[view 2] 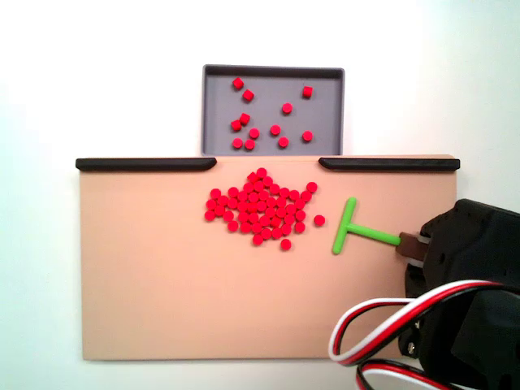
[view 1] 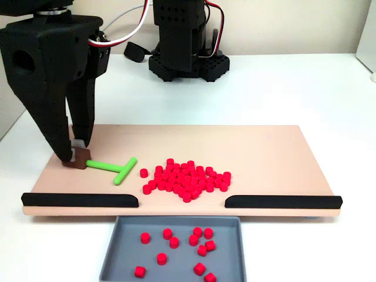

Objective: Gather the right side granules

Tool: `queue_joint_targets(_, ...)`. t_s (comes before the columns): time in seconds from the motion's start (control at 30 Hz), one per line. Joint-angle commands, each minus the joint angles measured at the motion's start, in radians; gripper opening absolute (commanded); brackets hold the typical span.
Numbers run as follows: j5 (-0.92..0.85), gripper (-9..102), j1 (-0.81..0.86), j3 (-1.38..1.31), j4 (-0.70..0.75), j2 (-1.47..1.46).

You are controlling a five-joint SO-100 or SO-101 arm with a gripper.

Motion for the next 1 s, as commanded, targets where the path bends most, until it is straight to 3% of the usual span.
queue_joint_targets(0.0, -0.104, 0, -0.012, -0.028, -0.006, -0.002)
queue_joint_targets(0.97, -0.017, 0, -0.060, -0.058, -0.006, -0.034)
